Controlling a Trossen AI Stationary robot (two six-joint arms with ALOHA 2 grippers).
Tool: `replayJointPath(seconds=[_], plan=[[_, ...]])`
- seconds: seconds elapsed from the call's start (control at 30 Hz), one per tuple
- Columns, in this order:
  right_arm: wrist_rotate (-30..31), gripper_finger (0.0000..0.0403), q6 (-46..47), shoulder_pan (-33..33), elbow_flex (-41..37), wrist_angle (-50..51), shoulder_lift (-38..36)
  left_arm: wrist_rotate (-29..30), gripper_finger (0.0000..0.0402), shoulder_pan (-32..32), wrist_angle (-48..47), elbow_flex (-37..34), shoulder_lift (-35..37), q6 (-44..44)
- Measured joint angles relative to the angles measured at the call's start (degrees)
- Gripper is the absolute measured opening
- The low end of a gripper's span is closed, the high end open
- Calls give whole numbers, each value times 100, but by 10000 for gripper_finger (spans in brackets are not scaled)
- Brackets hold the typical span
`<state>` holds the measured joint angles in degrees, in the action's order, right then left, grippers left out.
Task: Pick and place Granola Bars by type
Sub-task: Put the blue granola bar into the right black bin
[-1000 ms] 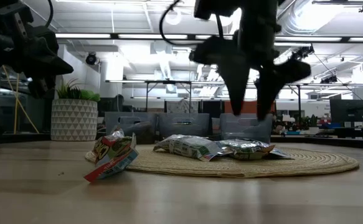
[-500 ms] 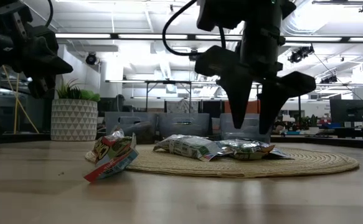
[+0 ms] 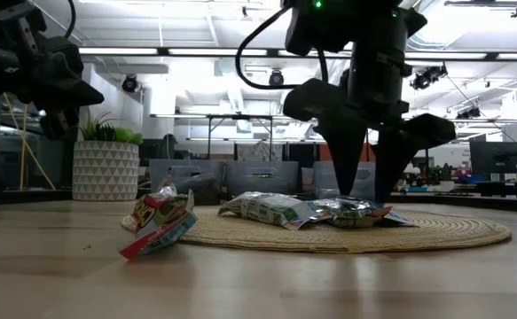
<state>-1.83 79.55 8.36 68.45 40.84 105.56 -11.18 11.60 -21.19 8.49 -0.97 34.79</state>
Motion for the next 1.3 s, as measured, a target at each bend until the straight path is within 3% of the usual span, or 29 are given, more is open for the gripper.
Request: replayJointPath(seconds=[0.8,1.3], plan=[[232,197,-74,-11,2,-165,186,15,10,0,13,0,0,4],[-22,178,-67,-13,17,134,363,1,10,-2,7,0,0,20]])
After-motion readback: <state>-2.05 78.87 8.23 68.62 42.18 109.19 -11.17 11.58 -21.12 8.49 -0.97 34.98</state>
